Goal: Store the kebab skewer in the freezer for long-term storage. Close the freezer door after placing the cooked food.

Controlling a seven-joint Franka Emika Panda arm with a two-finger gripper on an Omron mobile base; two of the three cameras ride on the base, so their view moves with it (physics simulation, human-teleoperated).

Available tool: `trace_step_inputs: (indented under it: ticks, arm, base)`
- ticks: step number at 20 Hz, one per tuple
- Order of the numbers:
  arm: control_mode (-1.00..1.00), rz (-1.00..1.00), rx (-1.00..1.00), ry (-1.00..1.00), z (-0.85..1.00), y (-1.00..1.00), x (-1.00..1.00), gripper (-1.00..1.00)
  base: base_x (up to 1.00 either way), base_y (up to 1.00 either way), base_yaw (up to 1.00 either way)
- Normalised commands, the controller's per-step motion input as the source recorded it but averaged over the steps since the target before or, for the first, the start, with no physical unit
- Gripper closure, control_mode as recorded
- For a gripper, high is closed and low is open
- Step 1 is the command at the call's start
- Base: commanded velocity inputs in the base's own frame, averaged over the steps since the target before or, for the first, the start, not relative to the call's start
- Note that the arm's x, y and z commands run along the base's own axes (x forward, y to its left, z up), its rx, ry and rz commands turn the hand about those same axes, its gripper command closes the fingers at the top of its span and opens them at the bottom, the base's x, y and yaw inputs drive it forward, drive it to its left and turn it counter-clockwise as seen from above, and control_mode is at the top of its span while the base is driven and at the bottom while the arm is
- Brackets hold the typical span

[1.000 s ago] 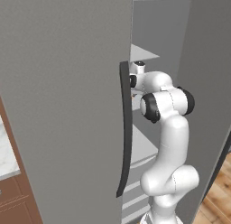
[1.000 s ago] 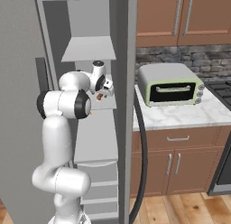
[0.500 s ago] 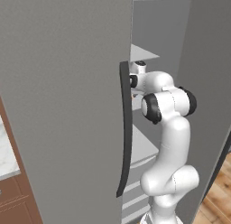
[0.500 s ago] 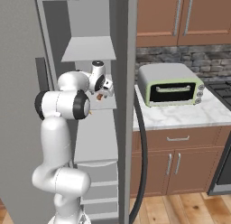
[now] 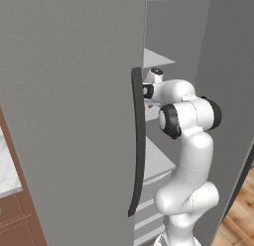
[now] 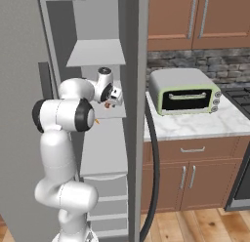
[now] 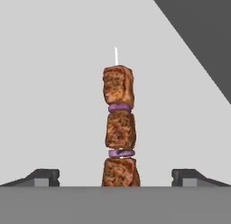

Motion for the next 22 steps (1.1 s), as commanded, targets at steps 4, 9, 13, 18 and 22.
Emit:
trace_step_inputs:
  ticks: [4,9,13,18,22]
  arm:
    - [-1.00,0.00,0.00,-0.05,-0.06,-0.16,-0.19,-1.00]
    - [-1.00,0.00,0.00,-0.01,0.02,-0.17,-0.31,-1.00]
    - [-1.00,0.00,0.00,0.00,0.27,-0.06,-0.56,-1.00]
    - [-1.00,0.00,0.00,0.00,0.36,-0.12,-0.67,-1.00]
    - [-1.00,0.00,0.00,0.00,0.36,-0.09,-0.80,-1.00]
  base:
    - [0.00,0.00,0.00]
    - [0.00,0.00,0.00]
    - [0.00,0.00,0.00]
    - [0.00,0.00,0.00]
    - [0.00,0.00,0.00]
